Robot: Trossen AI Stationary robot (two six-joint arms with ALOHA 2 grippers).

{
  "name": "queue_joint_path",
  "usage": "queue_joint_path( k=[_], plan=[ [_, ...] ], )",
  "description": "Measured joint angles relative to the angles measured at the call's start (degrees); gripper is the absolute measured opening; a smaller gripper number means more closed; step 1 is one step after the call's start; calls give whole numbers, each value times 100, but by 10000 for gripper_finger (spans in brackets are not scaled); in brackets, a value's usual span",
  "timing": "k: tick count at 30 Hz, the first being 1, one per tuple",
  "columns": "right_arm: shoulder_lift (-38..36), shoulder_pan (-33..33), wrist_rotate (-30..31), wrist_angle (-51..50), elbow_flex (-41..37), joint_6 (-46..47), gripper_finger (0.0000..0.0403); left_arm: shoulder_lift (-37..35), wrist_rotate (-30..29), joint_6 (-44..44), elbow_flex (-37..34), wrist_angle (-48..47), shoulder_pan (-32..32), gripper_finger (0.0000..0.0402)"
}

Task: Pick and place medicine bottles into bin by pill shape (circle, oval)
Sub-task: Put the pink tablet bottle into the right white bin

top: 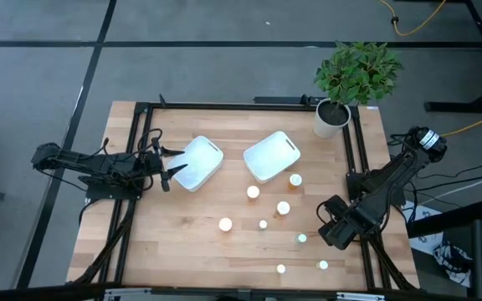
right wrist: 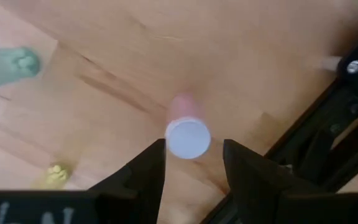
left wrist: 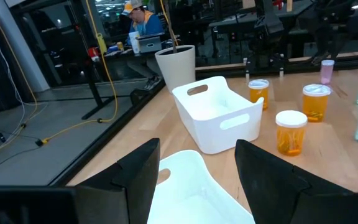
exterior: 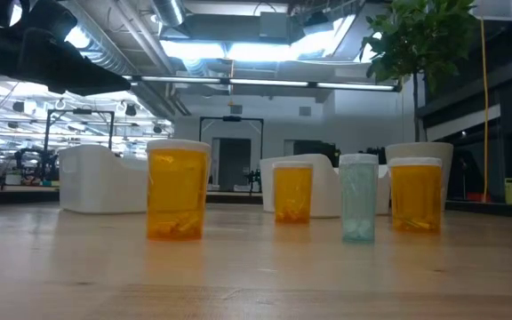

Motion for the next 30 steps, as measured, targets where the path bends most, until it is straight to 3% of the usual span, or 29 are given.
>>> queue_joint_path(
  k=[18, 30],
  plan=[
    [7, -2, -21, 102, 0, 8, 164, -1, 0, 4, 0, -1, -1, 204],
    [13, -2, 48, 132, -25, 142, 243, -1, 0, 4, 0, -2, -2, 204]
  ],
)
